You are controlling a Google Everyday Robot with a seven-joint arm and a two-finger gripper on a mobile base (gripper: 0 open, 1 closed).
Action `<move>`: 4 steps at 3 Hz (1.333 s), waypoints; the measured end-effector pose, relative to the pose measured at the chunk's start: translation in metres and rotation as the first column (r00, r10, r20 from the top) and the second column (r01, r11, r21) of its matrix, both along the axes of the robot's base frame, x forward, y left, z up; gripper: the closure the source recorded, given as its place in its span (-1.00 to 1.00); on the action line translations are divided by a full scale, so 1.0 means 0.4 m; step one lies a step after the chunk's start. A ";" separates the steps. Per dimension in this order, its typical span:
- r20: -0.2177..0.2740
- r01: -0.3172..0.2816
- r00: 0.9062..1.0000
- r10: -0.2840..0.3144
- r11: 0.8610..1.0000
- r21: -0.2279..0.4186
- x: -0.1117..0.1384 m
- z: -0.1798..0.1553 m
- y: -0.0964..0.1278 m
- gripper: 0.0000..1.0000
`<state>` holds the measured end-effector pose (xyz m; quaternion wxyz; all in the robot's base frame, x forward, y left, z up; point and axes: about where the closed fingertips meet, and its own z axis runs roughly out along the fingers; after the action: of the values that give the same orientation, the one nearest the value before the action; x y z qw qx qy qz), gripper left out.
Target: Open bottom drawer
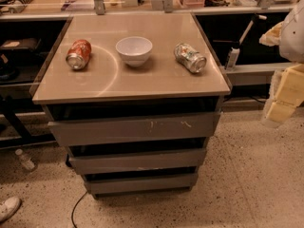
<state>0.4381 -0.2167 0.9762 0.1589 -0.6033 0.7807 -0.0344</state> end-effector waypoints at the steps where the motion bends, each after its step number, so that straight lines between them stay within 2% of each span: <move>1: 0.000 0.000 1.000 0.000 1.000 0.000 0.000 0.000 0.000 -1.00; 2: 0.000 0.015 1.000 -0.015 1.000 0.019 -0.009 -0.024 0.011 -1.00; 3: 0.013 0.031 0.999 -0.032 0.998 0.060 -0.038 -0.090 0.075 -1.00; 4: -0.016 0.018 1.000 -0.016 0.994 0.104 -0.042 -0.260 0.166 -1.00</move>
Offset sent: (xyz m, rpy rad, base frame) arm -0.0087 0.0088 -0.0283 0.0453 0.0226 -0.0355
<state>0.4212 -0.1504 0.8722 0.1839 -0.5878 0.7877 0.0098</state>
